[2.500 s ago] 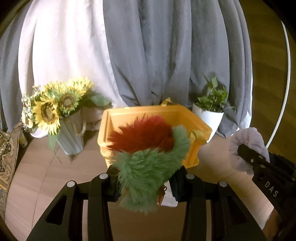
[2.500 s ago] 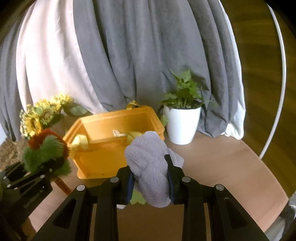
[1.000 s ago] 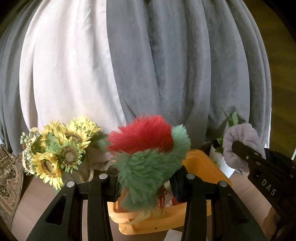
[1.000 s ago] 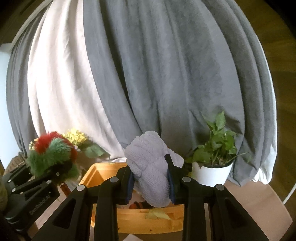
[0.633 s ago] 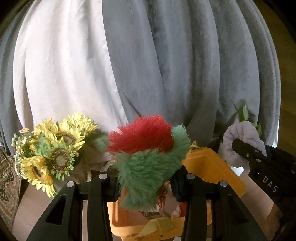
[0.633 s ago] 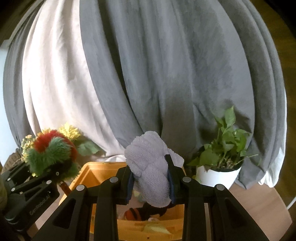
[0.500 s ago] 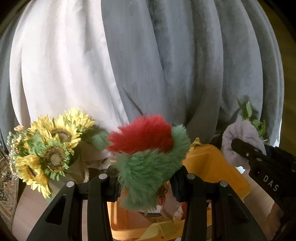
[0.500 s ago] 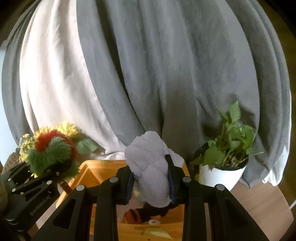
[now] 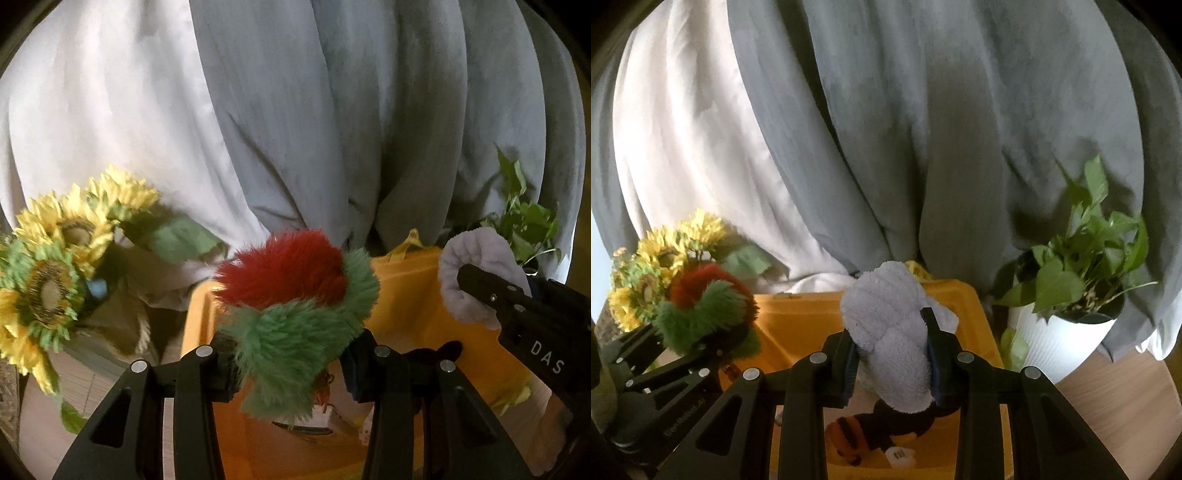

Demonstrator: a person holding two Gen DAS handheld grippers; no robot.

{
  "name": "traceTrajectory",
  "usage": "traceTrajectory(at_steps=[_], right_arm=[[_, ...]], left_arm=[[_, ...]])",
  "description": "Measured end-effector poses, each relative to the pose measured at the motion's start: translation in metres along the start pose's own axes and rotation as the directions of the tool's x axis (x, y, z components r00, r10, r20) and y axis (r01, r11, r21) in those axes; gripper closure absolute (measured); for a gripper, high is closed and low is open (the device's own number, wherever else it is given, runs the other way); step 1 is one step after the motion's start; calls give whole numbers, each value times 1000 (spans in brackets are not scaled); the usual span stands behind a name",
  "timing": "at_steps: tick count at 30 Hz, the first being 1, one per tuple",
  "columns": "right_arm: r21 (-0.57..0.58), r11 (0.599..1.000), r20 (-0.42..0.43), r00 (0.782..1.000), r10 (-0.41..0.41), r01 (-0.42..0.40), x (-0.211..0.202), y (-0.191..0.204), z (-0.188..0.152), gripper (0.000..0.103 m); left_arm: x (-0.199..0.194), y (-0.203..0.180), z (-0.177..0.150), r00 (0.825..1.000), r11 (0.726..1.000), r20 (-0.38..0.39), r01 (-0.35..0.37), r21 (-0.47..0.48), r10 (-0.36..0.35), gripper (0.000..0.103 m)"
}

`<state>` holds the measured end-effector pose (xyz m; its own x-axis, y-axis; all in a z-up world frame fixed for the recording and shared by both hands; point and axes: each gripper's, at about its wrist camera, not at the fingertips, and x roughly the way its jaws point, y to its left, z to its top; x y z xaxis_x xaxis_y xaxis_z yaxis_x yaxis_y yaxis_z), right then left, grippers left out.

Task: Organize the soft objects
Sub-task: 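Open both tools over the crate to drop the plush and the towel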

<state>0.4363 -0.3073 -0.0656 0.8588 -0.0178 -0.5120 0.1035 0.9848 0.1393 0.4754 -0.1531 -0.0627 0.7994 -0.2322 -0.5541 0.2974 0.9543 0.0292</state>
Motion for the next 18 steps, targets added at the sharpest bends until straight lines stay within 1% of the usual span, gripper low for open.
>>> traceTrajectory(at_steps=[2,5,7,9,10,12,13,14,15,16,18], right_arm=[[0,1000,-16,1000,2,-2,6,-1,-2,71],[3,1000,-47,999,7,-7,15,-3,-2,69],[9,1000,-66,998,15,-14,20,-4,-1,64],[26,999,-78,997,26,-24,23,-7,-1,55],[30,999,-79,997,26,-24,24,-8,-1,55],[32,999,-83,996,25,-23,25,-9,0,49],[34,999,-79,997,22,-19,25,-9,0,49],[36,999,-73,997,19,-17,24,-10,1,47],[36,999,-69,997,17,-14,23,-10,1,44],[35,999,-67,998,15,-12,22,-10,2,42],[39,999,-56,998,9,-7,18,-10,4,42]], left_arm=[[8,2,0,1000,1000,-20,11,5,-11,60],[16,1,-2,999,1000,-33,19,13,-19,55],[18,0,-2,999,1000,-41,22,19,-21,48],[19,0,-2,999,999,-44,27,19,-26,44],[21,0,-3,999,999,-46,27,21,-26,40],[20,0,-4,999,1000,-41,21,19,-20,35],[20,0,-4,999,999,-39,26,20,-25,32],[19,-1,-3,999,999,-38,28,20,-27,31],[18,-1,-3,999,1000,-35,23,19,-23,29],[16,0,-3,999,1000,-30,17,16,-17,29],[12,1,-2,1000,1000,-23,15,9,-15,29]])
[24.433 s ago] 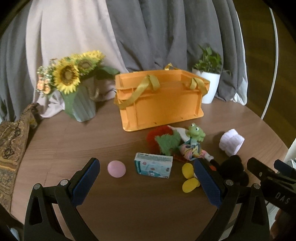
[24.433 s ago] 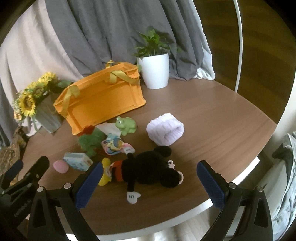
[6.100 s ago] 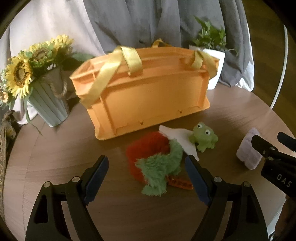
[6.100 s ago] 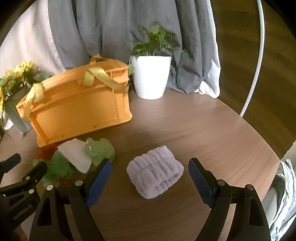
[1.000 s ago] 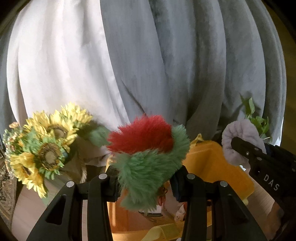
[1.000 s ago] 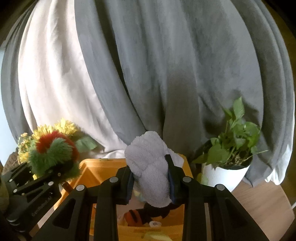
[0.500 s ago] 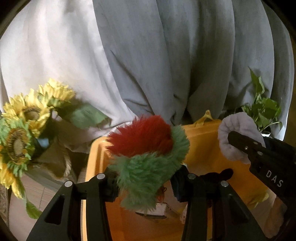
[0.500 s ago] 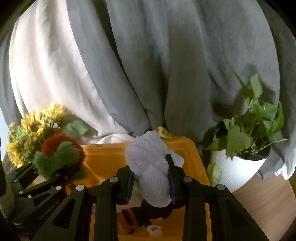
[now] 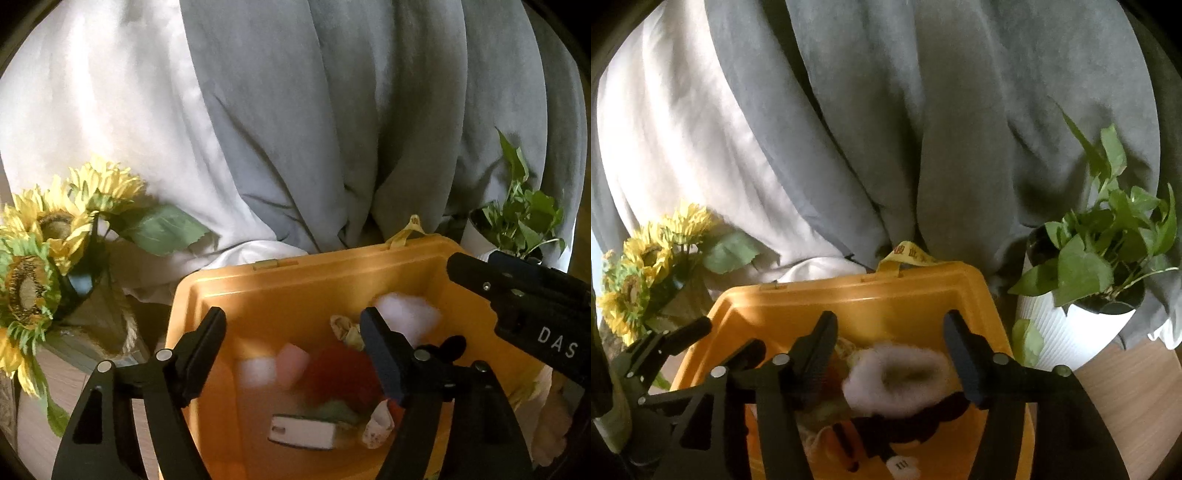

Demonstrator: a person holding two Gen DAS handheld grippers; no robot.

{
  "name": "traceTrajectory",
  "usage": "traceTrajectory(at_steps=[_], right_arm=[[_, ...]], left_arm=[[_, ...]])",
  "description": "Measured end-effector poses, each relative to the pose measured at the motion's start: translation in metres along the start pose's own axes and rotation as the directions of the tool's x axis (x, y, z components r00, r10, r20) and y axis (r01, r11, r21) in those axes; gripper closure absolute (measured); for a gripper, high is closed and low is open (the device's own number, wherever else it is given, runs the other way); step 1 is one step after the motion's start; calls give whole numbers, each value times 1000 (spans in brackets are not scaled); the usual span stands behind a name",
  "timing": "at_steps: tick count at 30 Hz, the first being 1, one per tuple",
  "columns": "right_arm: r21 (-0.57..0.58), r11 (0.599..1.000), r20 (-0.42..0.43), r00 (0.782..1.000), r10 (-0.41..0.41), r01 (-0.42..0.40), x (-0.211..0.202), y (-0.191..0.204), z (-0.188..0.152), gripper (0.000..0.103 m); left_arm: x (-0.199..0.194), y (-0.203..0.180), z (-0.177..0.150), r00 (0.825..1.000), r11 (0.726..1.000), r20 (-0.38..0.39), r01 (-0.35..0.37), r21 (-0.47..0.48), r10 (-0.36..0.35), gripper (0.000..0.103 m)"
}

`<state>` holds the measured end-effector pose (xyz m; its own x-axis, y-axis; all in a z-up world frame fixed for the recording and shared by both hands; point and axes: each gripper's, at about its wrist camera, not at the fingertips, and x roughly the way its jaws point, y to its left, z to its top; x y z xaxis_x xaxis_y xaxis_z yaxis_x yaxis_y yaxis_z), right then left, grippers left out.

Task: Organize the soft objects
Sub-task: 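Open both tools over the crate to drop the plush and the towel, then withdraw both tools and approach the white tissue and green frog toy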

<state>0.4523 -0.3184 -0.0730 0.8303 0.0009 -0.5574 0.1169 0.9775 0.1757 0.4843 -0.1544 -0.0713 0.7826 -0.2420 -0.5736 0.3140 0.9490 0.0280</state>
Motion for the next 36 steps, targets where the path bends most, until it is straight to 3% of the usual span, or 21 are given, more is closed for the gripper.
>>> traceTrajectory(at_steps=[23,36], right_arm=[[28,999,81,996,-40,38,-77,9,-14,42],[40,996,84,993,-82,79,-122,15,-43,42]], left_arm=[[-91,-3,-10,990,999,135,-37,-6,38,28],[-131,-10,-33,987,999,158,-13,47,5,28]])
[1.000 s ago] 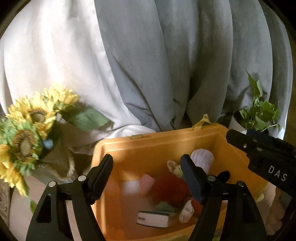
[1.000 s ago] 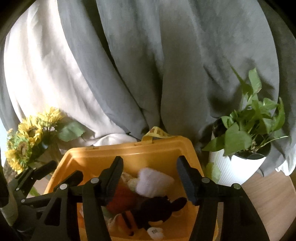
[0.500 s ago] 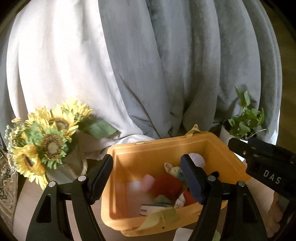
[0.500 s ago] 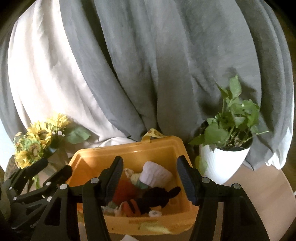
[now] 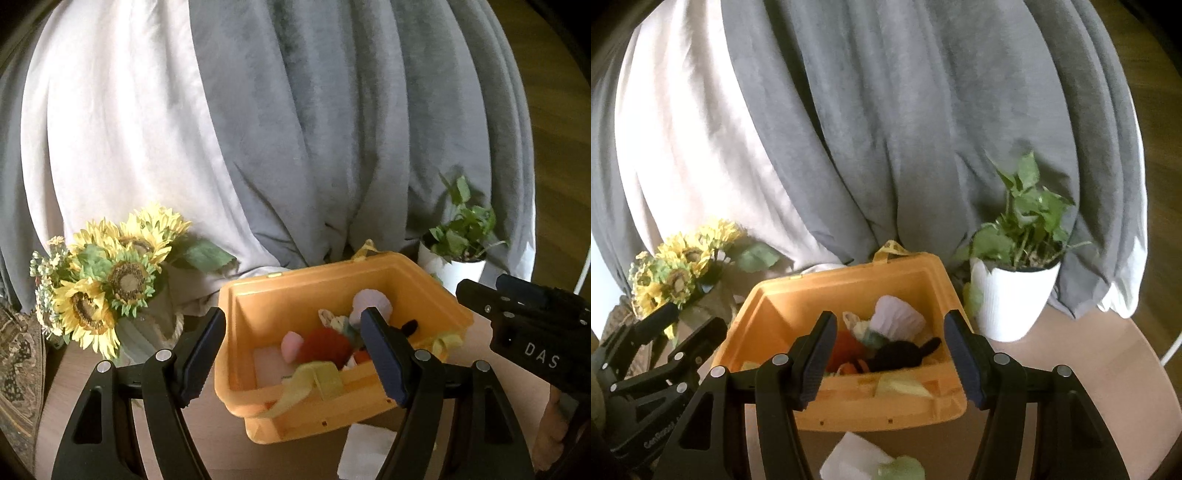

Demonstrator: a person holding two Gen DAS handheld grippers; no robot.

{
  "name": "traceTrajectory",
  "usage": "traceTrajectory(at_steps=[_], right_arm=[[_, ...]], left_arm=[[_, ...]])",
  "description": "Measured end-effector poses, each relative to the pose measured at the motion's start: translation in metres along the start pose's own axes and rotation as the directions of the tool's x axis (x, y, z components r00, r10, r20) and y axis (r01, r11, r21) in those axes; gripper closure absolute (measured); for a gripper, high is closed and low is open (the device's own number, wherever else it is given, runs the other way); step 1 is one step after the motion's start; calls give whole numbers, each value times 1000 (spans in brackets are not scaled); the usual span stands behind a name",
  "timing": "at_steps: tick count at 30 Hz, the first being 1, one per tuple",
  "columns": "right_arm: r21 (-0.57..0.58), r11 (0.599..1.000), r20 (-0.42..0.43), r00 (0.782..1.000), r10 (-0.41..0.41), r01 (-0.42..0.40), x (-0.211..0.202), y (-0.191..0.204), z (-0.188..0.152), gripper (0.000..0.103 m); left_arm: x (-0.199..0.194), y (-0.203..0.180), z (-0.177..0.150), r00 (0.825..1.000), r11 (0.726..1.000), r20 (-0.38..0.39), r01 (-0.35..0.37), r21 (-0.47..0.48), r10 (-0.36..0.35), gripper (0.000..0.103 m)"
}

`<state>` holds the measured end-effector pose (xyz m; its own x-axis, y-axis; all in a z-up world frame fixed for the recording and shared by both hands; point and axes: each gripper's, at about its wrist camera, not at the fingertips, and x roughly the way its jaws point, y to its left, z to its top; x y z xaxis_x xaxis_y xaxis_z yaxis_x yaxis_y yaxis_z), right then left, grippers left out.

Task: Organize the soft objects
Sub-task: 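Withdraw both tools and approach the white tissue and green frog toy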

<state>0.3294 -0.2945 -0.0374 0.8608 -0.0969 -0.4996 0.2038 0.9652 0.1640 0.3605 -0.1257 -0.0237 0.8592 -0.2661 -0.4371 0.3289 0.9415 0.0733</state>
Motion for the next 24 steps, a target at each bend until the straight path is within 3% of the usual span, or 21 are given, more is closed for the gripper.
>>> traceTrajectory(at_steps=[24], right_arm=[[25,998,-102,993,-62,65,-30,6,-61,42]], left_arm=[[-21,3,-53,991,991,-76,112,74,-106,28]])
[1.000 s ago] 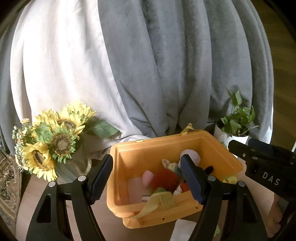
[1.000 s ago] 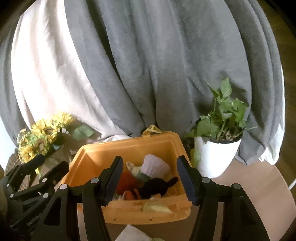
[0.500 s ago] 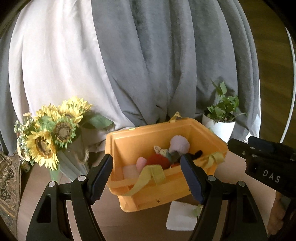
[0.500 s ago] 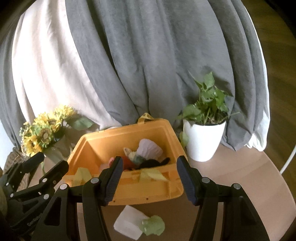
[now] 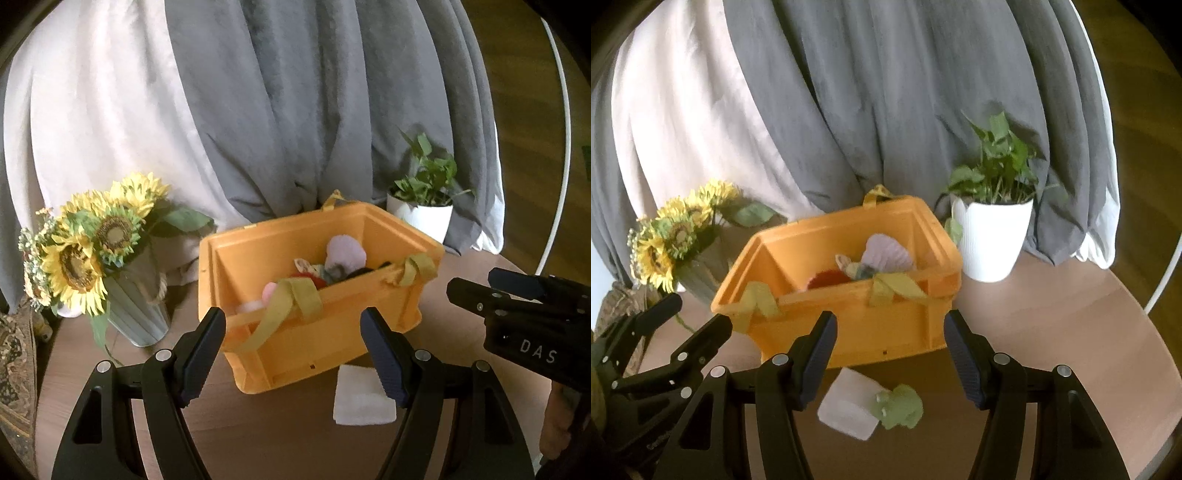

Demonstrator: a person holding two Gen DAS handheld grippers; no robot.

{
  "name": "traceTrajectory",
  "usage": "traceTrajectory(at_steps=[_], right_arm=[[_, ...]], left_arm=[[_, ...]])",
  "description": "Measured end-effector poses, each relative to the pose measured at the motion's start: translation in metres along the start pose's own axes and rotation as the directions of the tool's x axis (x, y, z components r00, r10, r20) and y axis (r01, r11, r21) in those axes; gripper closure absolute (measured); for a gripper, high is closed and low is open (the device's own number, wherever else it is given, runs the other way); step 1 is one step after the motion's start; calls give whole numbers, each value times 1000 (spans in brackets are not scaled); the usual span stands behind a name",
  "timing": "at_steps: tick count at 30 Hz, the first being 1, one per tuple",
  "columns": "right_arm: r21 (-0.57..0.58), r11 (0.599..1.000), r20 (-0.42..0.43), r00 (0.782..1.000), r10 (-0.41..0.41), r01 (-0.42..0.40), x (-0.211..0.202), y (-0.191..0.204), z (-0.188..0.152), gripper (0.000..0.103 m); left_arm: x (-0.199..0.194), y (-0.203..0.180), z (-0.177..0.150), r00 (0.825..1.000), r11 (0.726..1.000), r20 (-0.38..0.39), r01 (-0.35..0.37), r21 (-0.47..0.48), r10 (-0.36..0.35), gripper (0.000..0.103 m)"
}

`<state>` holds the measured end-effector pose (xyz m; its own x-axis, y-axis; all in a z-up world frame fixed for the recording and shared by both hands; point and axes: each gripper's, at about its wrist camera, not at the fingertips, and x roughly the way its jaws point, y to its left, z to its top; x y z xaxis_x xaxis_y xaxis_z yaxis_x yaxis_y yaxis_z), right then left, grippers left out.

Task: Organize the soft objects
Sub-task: 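Withdraw both tools and approach the white tissue and green frog toy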

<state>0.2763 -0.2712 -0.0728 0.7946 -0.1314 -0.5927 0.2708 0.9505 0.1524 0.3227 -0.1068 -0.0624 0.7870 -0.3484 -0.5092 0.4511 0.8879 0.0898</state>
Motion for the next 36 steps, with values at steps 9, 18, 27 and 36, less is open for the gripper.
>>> traceTrajectory(at_steps=[9,18,27,36], right_arm=[[6,1000,-60,998,-23,23,8,2,-21,42],[9,999,-111,993,-30,31,20,4,-36,42],[6,1000,-167,986,-26,27,40,1,-50,42],[5,1000,-215,976,-21,23,58,-4,-62,42]], left_arm=[[11,-1,-21,998,998,-55,43,34,-41,28],[26,0,-38,993,996,-96,72,50,-67,28],[42,-11,-53,988,988,-124,111,111,-97,28],[63,-25,-68,976,973,-172,163,162,-135,28]])
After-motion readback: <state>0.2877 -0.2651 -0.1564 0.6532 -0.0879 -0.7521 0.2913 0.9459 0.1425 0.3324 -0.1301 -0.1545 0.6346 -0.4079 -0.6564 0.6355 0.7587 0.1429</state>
